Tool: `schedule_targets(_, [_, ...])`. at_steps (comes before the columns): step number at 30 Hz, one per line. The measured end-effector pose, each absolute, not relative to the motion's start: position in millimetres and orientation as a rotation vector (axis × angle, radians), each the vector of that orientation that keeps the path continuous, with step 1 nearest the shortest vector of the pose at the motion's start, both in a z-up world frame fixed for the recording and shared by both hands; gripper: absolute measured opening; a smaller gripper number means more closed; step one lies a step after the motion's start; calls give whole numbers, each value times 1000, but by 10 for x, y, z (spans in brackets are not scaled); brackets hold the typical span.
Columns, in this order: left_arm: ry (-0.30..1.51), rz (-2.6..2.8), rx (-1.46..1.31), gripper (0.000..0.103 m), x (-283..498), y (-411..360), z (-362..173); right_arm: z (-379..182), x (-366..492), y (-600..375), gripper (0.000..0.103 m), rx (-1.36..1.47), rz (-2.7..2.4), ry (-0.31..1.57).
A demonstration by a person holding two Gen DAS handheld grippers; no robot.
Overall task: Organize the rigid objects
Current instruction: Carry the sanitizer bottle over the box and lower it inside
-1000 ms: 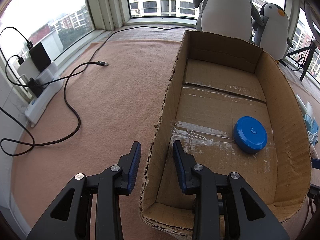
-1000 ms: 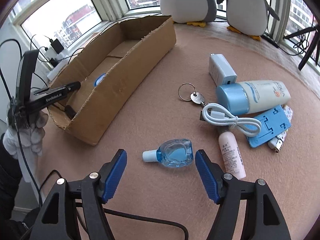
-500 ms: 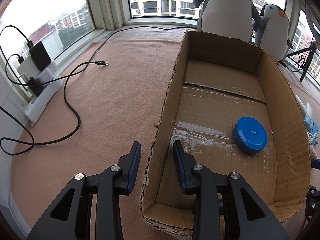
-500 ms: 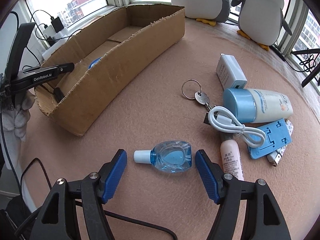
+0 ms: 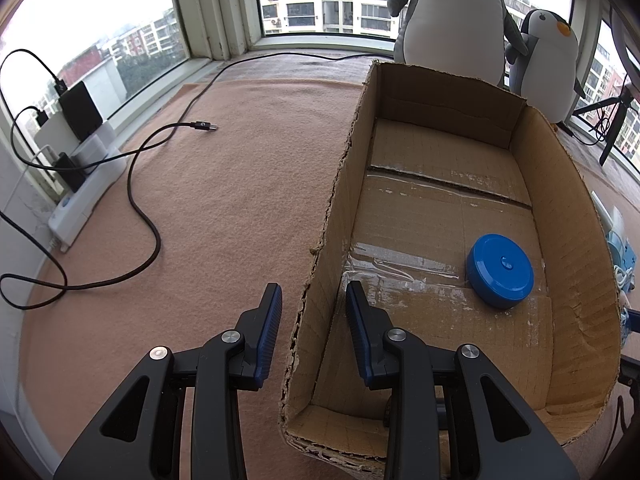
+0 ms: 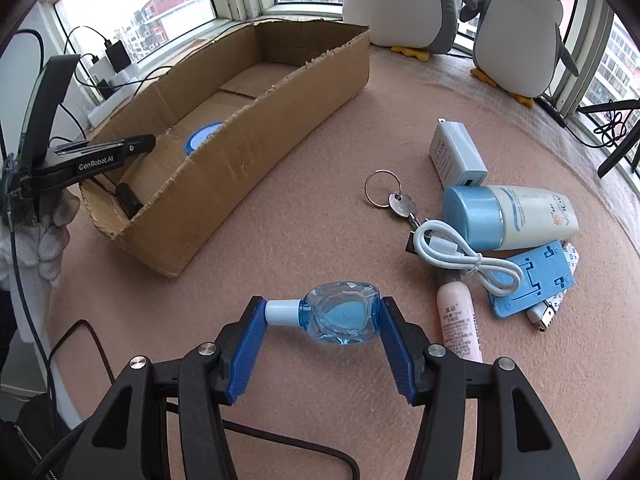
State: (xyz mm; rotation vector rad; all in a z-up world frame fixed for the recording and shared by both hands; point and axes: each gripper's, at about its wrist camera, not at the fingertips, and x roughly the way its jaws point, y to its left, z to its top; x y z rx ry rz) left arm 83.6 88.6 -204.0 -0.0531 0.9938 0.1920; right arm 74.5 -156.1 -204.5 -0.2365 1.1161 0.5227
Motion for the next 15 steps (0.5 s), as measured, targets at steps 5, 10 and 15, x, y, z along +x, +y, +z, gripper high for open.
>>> schedule_targets(5, [993,191,-56,31,835,880,-2041,-1775,792,-1509,53,-195,538,1061])
schedule_targets(10, [992,191,-58,31,835,875,-2041,-1492,866,-1375,53,-156,566,999])
schedule_targets(15, [992,191,-58,31,834,877,-2041,-1316,978,-1174,53,-128,594,953])
